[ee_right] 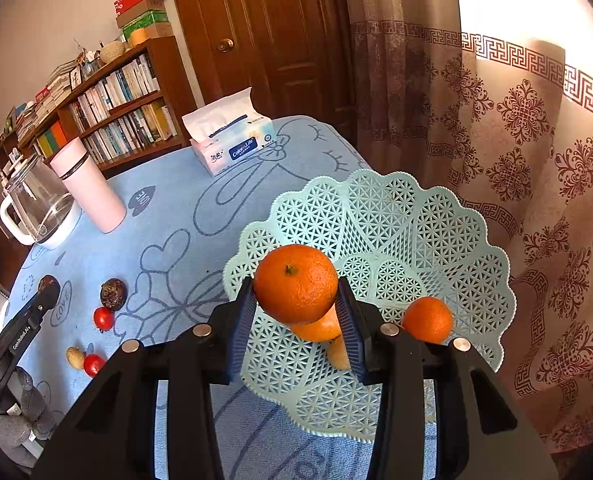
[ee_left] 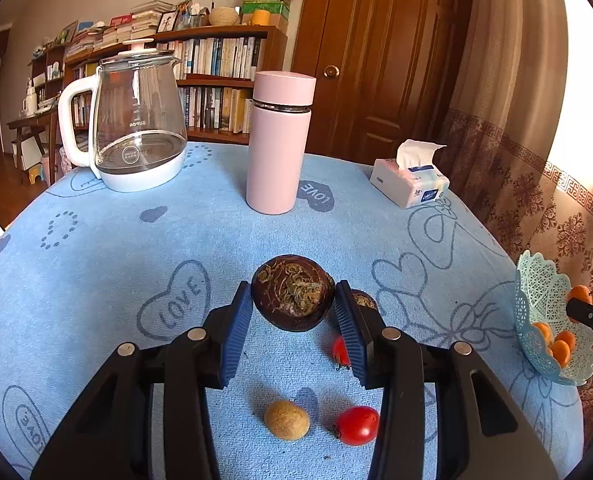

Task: Organize fruits
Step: 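Carry the orange into the basket and open right while left holds the passion fruit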

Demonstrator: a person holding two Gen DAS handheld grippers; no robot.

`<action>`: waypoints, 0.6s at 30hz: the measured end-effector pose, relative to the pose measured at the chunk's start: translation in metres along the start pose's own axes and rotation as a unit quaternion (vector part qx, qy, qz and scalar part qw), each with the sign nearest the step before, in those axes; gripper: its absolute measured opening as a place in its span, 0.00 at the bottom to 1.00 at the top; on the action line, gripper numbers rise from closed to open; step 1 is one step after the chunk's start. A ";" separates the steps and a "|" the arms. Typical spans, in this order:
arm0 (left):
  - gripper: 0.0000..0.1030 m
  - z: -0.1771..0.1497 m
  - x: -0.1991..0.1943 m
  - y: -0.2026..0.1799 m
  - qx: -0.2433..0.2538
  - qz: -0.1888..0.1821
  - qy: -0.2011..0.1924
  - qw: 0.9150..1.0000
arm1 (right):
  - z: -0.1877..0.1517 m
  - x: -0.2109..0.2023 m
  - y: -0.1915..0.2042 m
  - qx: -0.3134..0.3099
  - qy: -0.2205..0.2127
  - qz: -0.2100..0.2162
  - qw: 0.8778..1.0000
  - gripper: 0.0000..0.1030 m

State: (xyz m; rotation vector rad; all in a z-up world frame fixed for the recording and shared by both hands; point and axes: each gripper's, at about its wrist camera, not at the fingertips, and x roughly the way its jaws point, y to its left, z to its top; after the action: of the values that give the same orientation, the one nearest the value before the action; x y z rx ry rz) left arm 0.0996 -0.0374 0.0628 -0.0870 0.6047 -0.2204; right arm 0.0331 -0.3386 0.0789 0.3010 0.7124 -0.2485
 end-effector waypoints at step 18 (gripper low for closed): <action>0.42 -0.002 -0.001 -0.007 0.010 -0.004 -0.002 1.000 | 0.003 0.020 -0.065 0.065 0.023 -0.055 0.996 0.40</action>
State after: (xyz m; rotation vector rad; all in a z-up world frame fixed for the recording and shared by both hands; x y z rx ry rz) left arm 0.0961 -0.0443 0.0625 -0.0702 0.5980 -0.2336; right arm 0.0280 -0.4022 0.0555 0.3921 0.7608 -0.3939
